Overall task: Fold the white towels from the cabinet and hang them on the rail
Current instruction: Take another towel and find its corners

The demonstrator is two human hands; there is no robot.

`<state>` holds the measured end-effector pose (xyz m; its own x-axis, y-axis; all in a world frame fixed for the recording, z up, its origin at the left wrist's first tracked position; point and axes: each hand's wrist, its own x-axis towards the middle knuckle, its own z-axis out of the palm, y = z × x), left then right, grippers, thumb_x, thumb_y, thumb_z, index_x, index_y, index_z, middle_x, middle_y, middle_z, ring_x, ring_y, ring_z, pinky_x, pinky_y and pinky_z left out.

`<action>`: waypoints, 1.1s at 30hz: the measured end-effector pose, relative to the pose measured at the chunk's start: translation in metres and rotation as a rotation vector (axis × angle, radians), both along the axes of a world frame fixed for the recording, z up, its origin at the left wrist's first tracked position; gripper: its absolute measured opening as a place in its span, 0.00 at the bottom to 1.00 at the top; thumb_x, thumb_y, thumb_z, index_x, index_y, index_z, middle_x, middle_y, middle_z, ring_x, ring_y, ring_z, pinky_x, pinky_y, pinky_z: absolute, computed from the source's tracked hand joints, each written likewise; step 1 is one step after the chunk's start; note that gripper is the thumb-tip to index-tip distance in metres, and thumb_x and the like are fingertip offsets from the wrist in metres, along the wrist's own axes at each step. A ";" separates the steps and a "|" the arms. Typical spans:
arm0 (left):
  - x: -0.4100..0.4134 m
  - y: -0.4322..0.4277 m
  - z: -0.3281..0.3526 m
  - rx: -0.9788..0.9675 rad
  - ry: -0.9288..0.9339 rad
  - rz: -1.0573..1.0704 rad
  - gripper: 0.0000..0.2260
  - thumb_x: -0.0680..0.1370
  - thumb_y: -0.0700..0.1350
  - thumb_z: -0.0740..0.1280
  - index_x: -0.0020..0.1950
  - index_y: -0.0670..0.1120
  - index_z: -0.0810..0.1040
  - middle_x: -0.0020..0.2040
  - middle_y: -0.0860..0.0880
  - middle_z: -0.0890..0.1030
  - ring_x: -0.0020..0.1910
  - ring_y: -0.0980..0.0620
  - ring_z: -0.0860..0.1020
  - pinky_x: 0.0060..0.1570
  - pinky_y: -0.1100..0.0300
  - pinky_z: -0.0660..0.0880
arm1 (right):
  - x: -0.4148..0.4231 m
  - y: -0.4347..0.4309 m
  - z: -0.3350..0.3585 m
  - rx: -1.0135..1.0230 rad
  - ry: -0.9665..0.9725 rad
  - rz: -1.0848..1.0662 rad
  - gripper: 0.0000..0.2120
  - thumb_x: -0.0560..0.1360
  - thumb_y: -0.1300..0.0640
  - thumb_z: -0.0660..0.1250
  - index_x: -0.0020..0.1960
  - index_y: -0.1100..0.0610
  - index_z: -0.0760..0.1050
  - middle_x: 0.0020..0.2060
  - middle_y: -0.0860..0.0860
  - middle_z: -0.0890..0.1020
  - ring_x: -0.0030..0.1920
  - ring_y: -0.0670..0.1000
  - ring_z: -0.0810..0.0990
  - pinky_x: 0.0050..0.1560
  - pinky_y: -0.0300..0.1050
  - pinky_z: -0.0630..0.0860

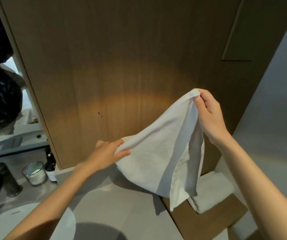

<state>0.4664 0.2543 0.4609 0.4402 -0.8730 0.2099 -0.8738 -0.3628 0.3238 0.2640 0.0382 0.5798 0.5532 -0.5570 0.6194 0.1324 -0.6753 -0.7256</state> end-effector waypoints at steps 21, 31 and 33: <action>0.000 0.019 0.206 -0.520 -0.753 0.193 0.09 0.82 0.44 0.59 0.54 0.40 0.75 0.50 0.41 0.76 0.48 0.40 0.73 0.45 0.45 0.71 | -0.016 -0.050 0.057 0.050 -0.184 -0.638 0.15 0.83 0.53 0.50 0.61 0.55 0.72 0.51 0.49 0.69 0.56 0.51 0.64 0.57 0.44 0.55; -0.007 0.063 0.145 -0.456 -0.500 0.250 0.08 0.81 0.42 0.60 0.58 0.42 0.72 0.56 0.42 0.72 0.41 0.47 0.72 0.43 0.53 0.68 | -0.029 -0.012 -0.023 0.073 -0.061 -0.375 0.10 0.84 0.50 0.51 0.59 0.53 0.68 0.50 0.47 0.77 0.48 0.47 0.77 0.49 0.46 0.75; -0.014 0.070 0.138 -0.422 -0.516 0.300 0.12 0.81 0.43 0.61 0.62 0.40 0.72 0.62 0.40 0.68 0.39 0.45 0.72 0.41 0.52 0.70 | -0.028 -0.009 -0.030 0.085 -0.069 -0.380 0.09 0.83 0.50 0.53 0.59 0.51 0.67 0.50 0.46 0.77 0.48 0.45 0.78 0.49 0.46 0.76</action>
<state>0.4522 0.3242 0.5990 0.4020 -0.5293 0.7472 -0.8354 -0.5460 0.0627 0.2356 0.0292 0.5501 0.2569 -0.7651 0.5905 -0.0650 -0.6233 -0.7793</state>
